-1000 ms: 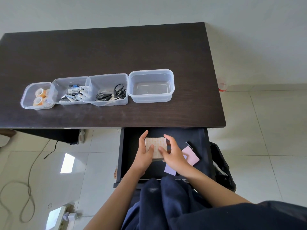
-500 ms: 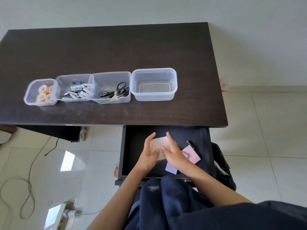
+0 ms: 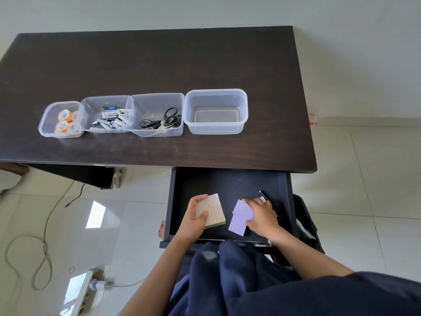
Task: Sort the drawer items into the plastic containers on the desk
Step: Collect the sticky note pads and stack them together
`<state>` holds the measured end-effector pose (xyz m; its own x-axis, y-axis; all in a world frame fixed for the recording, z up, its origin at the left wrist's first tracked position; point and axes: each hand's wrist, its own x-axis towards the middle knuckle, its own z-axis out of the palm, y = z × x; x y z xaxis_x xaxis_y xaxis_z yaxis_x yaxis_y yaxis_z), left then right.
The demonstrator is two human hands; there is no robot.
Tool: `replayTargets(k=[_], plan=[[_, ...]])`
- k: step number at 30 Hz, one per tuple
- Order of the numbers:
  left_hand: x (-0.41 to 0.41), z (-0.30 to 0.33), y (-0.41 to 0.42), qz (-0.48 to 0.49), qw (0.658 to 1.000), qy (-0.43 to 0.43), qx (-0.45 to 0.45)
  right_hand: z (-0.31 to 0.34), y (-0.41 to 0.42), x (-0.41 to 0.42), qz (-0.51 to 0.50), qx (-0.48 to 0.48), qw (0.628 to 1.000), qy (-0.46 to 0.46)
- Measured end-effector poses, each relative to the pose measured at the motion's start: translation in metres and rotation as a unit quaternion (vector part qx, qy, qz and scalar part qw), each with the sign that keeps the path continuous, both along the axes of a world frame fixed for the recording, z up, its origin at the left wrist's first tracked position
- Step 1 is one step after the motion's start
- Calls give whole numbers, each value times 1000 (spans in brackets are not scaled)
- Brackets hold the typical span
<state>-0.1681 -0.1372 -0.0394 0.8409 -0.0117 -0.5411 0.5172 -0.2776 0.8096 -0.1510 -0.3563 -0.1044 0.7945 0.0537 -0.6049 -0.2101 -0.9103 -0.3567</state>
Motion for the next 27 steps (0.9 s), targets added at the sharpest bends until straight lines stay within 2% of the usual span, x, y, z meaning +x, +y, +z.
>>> replayTargets(k=[4, 7, 10, 14, 18, 22, 27], plan=[[-4, -1, 3, -10, 1000, 0, 15, -4, 8, -5, 20, -25, 999, -23], [-6, -3, 4, -8, 1000, -1, 12, -8, 12, -10, 47, 9, 999, 7], [-6, -5, 4, 0, 1000, 4, 10, -9, 9, -11, 4, 84, 996, 35], [-6, -9, 3, 0, 1000, 5, 6, -9, 3, -9, -27, 113, 993, 31], [-8, -13, 3, -4, 1000, -4, -1, -5, -4, -6, -106, 151, 983, 14], [-8, -13, 5, -15, 1000, -9, -2, 12, -4, 3, -197, 223, 954, -28], [-5, -10, 2, -13, 1000, -7, -21, 58, 8, 15, -286, 355, 889, -38]])
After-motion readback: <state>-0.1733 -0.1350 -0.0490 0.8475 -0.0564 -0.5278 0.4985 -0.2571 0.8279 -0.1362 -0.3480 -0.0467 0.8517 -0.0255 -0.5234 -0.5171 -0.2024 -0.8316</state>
